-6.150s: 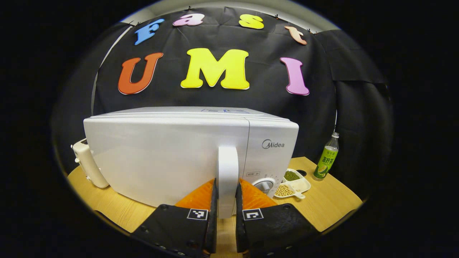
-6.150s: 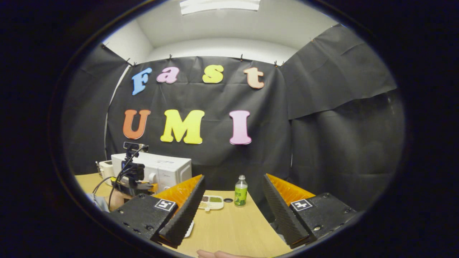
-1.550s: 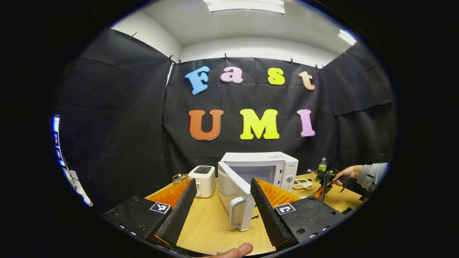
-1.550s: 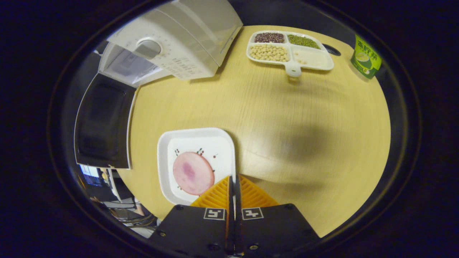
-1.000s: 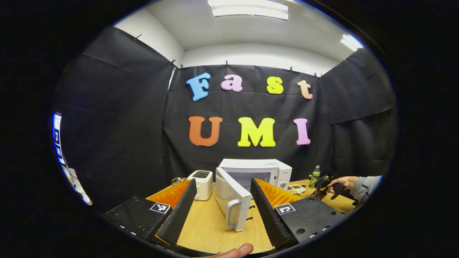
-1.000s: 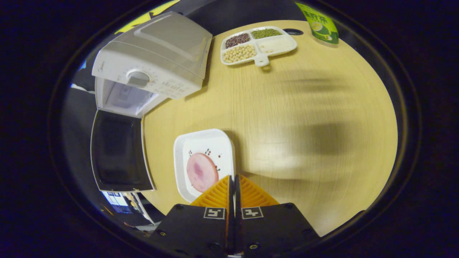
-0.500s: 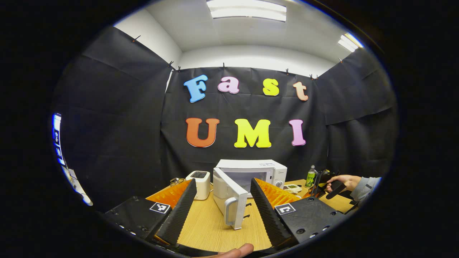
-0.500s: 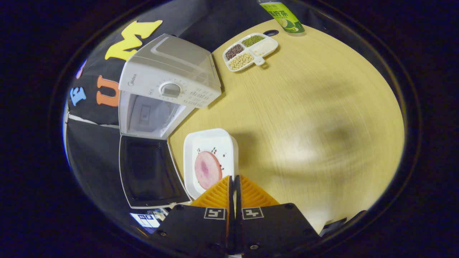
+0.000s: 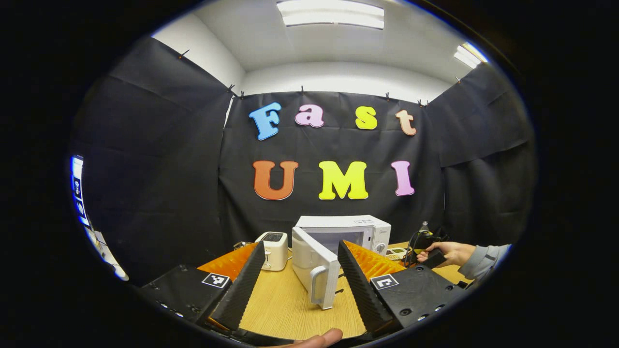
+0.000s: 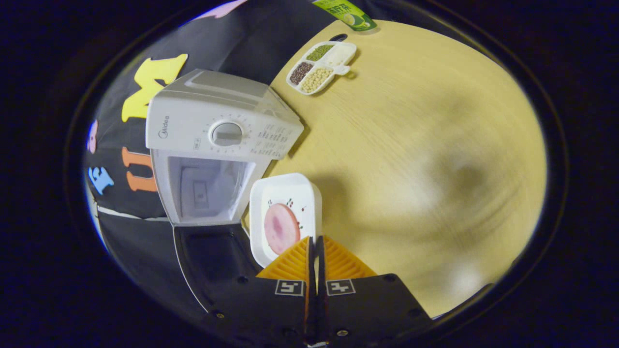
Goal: Open the microwave oven with the left hand, put the food in, and close the microwave oven.
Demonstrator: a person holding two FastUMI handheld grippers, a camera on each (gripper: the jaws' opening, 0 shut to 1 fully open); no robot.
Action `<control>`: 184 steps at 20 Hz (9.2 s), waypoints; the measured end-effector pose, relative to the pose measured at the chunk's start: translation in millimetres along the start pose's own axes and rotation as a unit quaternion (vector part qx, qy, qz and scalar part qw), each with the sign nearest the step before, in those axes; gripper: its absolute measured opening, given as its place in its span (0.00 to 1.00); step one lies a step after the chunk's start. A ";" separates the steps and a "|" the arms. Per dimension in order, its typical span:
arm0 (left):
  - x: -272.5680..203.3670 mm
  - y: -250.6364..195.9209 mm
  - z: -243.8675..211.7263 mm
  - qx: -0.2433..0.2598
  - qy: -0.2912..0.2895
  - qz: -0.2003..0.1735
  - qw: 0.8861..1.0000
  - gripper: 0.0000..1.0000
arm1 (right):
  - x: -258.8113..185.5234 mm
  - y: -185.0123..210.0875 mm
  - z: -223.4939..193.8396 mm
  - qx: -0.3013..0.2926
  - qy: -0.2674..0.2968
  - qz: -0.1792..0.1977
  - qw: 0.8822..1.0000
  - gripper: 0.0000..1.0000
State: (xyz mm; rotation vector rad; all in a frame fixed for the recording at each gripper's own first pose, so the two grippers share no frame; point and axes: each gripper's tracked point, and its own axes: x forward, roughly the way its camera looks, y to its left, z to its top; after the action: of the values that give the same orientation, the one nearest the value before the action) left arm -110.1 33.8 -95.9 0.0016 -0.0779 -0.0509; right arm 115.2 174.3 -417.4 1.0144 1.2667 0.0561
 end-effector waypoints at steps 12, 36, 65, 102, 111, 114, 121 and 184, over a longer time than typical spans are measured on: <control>43.9 19.4 -1.6 -0.004 0.024 0.008 1.000 0.90 | 49.5 99.3 -5.2 0.073 -0.149 0.069 0.984 0.04; 93.7 62.8 -32.5 -0.032 0.060 0.030 0.997 0.90 | 167.8 167.0 -20.6 0.134 -0.198 0.094 0.966 0.04; 67.8 107.5 -46.7 -0.042 0.050 0.064 0.996 0.90 | 123.6 227.7 29.7 -0.298 -0.415 0.097 0.854 1.00; 136.5 83.8 -155.9 0.010 0.099 -0.054 0.994 0.00 | -394.7 43.7 -73.0 -0.489 -0.512 0.067 0.703 0.99; 137.4 27.8 -171.5 0.008 0.109 -0.116 0.987 0.00 | -416.1 28.7 -65.4 -0.460 -0.523 0.066 0.714 0.89; 141.3 -3.1 -181.7 0.005 0.112 -0.162 0.980 0.00 | -422.5 21.9 -63.9 -0.454 -0.524 0.073 0.717 0.89; 168.0 -74.4 -199.6 -0.043 0.122 -0.292 0.948 0.00 | -433.7 8.6 -56.3 -0.444 -0.538 0.055 0.715 0.89; 95.6 -109.7 29.1 0.027 0.063 0.011 0.998 0.95 | -423.0 45.9 -35.3 -0.419 -0.532 0.040 0.735 0.99</control>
State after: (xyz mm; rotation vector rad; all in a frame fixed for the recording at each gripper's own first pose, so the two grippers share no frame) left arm -22.7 -80.6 -59.9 0.0582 0.0468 -0.0267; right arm -42.5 -9.3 -65.8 0.1621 0.0439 0.0838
